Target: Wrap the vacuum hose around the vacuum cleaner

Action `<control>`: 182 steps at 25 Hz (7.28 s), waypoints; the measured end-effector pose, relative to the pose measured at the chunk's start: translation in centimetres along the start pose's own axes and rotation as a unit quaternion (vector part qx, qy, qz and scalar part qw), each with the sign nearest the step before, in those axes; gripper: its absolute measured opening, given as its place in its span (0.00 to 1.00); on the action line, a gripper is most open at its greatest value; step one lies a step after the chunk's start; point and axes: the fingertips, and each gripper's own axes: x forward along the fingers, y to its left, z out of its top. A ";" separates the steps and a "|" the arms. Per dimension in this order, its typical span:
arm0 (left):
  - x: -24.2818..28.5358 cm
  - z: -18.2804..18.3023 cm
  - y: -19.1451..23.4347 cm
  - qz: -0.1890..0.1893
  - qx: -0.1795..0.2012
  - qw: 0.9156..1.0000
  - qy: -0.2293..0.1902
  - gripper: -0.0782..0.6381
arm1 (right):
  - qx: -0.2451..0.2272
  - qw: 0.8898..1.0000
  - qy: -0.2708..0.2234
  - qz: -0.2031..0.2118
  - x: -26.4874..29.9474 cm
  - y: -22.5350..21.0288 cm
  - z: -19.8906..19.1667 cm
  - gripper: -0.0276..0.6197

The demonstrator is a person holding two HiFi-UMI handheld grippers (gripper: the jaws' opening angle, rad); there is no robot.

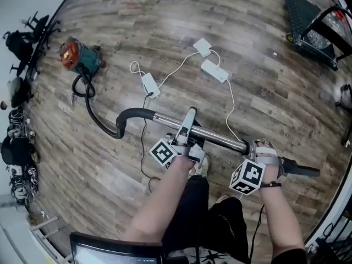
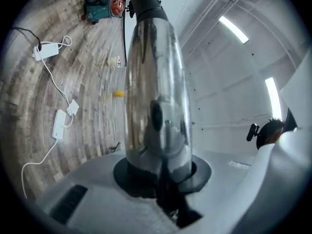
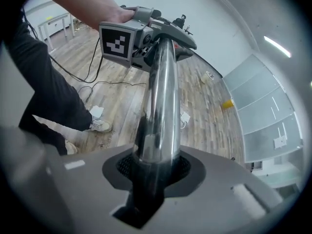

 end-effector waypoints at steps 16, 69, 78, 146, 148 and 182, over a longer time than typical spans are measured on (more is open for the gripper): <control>1.7 13.9 -20.2 -0.039 0.014 0.997 -0.071 0.19 | -0.072 0.997 -0.020 -0.008 -14.8 -9.8 15.9 0.21; 0.1 60.1 -28.7 -0.093 0.146 0.896 -0.410 0.18 | -0.317 0.896 -0.262 -0.170 -11.2 -35.0 62.7 0.38; -2.9 68.5 -28.9 -0.094 0.147 0.885 -0.431 0.18 | -0.160 0.910 -0.377 -0.057 -15.3 -31.7 68.3 0.35; 3.5 57.9 -26.8 0.017 0.311 0.947 -0.082 0.47 | 0.477 0.426 -0.629 0.442 -11.4 -54.3 85.5 0.23; 4.1 58.1 -28.3 0.066 0.403 0.912 -0.046 0.47 | 0.464 0.436 -0.629 0.447 -11.6 -54.4 85.9 0.23; 9.4 67.3 -20.4 0.357 0.621 0.645 0.266 0.22 | 0.306 0.513 -0.634 0.491 -19.1 -48.5 93.5 0.23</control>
